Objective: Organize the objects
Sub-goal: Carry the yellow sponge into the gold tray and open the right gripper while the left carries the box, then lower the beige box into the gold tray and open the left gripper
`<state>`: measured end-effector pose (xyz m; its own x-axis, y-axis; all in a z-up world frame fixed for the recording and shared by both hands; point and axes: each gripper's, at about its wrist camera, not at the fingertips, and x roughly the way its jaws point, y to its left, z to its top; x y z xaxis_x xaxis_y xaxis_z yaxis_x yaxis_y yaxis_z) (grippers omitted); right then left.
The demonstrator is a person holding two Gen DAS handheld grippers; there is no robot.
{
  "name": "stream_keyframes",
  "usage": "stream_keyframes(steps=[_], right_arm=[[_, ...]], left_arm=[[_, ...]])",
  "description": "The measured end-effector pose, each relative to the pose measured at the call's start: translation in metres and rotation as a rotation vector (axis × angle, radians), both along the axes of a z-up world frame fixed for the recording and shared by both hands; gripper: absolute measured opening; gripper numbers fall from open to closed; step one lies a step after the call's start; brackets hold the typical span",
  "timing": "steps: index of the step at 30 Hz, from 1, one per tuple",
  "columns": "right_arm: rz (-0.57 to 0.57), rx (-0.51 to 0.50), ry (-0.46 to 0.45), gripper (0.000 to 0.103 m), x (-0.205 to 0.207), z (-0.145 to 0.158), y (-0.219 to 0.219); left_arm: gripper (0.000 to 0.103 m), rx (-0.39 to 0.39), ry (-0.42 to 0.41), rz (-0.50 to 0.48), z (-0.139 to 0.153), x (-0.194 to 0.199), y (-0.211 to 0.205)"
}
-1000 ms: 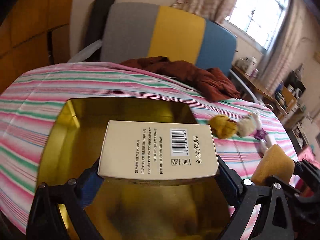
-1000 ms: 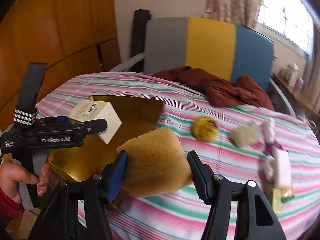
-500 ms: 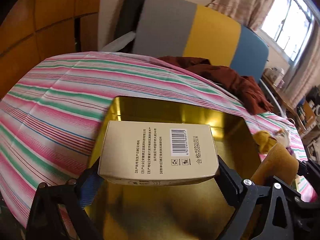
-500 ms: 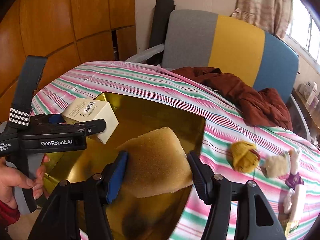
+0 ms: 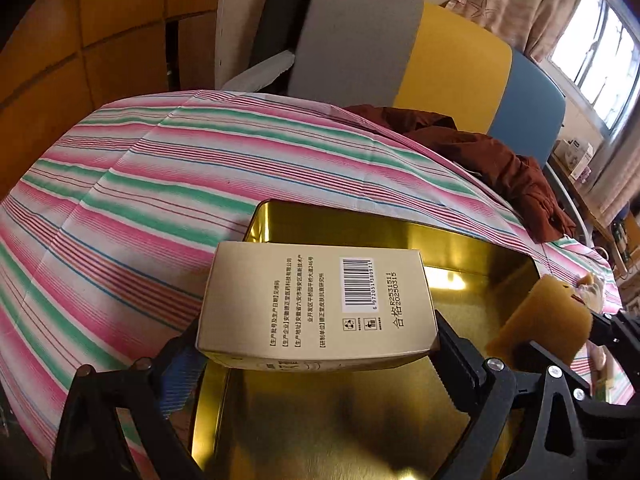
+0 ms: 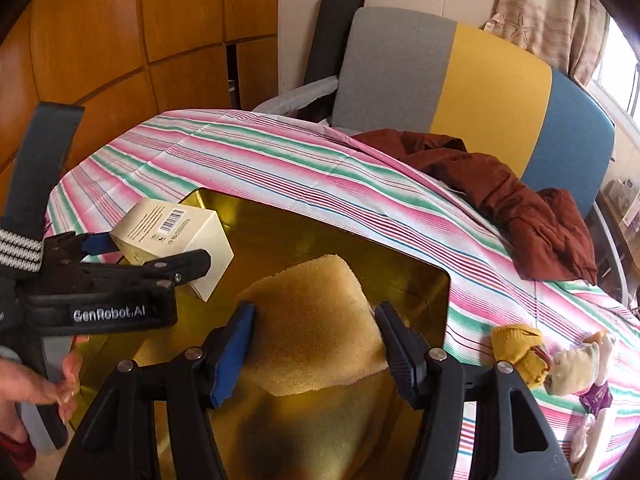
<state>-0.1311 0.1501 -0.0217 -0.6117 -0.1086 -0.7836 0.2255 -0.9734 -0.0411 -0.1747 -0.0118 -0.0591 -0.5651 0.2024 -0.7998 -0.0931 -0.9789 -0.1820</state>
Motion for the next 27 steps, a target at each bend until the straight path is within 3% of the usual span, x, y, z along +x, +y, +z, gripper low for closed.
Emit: stream_keyframes(steps=[11, 16, 27], right_arm=[[-0.076, -0.056, 0.010, 0.078, -0.008, 0.002, 0.013], [-0.095, -0.111, 0.041, 0.078, 0.000, 0.012, 0.026], [-0.121, -0.165, 0.047, 0.078, 0.026, 0.021, 0.046]], left_arm=[[0.103, 0.032, -0.024, 0.052, 0.001, -0.013, 0.002], [0.103, 0.083, -0.026, 0.076, 0.007, -0.011, 0.000], [0.103, 0.110, 0.049, 0.137, 0.023, 0.025, 0.002]])
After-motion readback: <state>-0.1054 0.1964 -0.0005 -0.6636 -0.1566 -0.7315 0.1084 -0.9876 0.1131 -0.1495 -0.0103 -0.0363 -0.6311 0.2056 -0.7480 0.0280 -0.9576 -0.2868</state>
